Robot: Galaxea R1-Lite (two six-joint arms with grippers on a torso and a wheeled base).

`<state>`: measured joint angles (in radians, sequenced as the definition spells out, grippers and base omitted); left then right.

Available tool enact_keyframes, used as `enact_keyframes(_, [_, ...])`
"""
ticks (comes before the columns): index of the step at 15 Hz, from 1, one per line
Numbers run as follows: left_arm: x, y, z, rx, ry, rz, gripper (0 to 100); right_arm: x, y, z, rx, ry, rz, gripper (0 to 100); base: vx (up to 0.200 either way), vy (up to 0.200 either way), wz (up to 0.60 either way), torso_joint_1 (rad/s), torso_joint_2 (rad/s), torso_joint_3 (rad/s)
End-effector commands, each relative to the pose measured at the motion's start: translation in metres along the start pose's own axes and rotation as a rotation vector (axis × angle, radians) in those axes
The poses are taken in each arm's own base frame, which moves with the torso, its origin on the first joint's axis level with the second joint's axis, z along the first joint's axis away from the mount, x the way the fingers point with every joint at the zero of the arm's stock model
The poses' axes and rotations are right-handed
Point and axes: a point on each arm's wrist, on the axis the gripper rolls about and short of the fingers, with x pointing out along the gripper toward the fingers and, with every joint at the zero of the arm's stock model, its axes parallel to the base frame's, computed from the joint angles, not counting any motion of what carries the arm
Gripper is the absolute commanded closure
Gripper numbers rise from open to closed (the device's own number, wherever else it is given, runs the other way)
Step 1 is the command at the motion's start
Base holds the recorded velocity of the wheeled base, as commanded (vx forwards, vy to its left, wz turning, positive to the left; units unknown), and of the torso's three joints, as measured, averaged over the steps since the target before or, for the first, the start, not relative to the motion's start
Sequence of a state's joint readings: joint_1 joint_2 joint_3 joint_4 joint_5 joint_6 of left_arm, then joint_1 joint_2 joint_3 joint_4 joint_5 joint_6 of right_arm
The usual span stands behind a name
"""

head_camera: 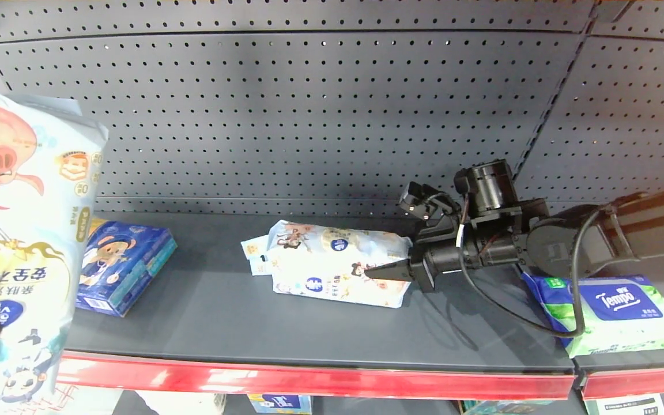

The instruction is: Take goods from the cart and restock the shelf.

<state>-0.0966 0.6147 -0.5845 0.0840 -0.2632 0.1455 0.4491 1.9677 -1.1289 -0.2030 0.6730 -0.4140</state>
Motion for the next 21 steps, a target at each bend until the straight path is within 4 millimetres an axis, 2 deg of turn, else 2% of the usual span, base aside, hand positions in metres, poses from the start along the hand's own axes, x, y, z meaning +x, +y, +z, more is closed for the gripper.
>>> enact_keyframes(1, [0.001,0.000,0.000,-0.001,0.003,-0.003,100,0.001,-0.001,-0.002,0.001,0.007,0.001,100,0.000,0.000,0.00,0.000,0.00,0.000])
enact_keyframes(3, [0.002,0.000,-0.001,-0.002,0.007,-0.006,100,-0.010,0.006,0.000,-0.024,-0.005,0.003,100,0.000,0.000,0.00,0.000,0.00,0.000])
enact_keyframes(5, [0.002,0.000,-0.001,-0.002,0.008,-0.010,100,-0.030,0.025,-0.001,-0.041,-0.007,0.012,100,0.000,0.000,0.00,0.000,0.00,0.000])
enact_keyframes(10, [0.003,0.000,-0.001,-0.003,0.012,-0.015,100,-0.062,0.066,-0.030,-0.025,0.042,0.041,100,0.000,0.000,0.00,0.000,0.00,0.000])
enact_keyframes(14, [0.005,0.000,-0.001,-0.006,0.017,-0.031,100,-0.065,0.074,-0.041,-0.051,0.069,0.058,100,0.000,0.000,0.00,0.000,0.00,0.000])
enact_keyframes(21, [0.004,0.000,-0.001,-0.005,0.014,-0.031,100,-0.062,0.077,-0.041,-0.058,0.074,0.071,100,0.000,0.000,0.00,0.000,0.00,0.000])
